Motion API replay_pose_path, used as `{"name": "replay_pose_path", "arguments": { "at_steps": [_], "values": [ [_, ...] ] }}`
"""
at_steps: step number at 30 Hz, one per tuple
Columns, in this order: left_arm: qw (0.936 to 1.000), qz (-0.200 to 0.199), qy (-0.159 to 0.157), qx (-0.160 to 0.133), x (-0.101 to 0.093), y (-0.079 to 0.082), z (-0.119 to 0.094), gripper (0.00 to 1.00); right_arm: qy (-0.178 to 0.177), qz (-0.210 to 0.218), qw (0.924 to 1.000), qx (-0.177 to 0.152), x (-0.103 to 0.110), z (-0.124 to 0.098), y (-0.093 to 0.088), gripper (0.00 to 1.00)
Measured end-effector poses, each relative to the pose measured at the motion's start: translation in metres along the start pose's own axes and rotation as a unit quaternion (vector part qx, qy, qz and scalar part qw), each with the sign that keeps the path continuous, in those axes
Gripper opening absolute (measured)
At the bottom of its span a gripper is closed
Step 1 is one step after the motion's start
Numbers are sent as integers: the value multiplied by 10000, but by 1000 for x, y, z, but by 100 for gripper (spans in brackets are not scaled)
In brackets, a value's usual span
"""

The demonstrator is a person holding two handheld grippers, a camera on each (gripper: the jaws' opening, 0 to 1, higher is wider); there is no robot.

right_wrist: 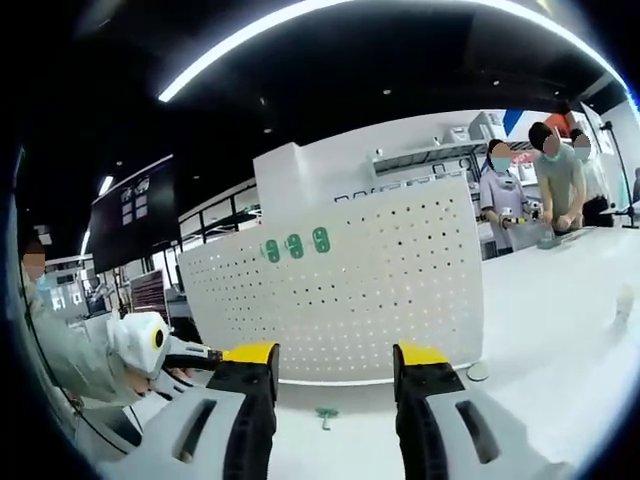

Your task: Insert the hook assembly into the mounting plate slot until the hook locks in place.

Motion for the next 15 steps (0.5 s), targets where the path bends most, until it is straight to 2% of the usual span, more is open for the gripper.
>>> {"name": "replay_pose_path", "arguments": {
  "at_steps": [10,15],
  "values": [
    [9988,214,-153,403,18,-17,22,38,-89,46,9999,68,-8,3,-5,44],
    [9983,222,-229,478,25,-24,33,37,-118,65,9998,116,-9,4,-9,44]
  ]
}}
Point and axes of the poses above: the point that each gripper's makers call its tool centre point, and the gripper's own axes: z roughly forward along the fingers, x roughly to its left, y roughly out of its top, the point moved 4 cm from there along -z, roughly backward along the fingers, and after that the axes turned 11 degrees about -y, right-handed, at the moved point
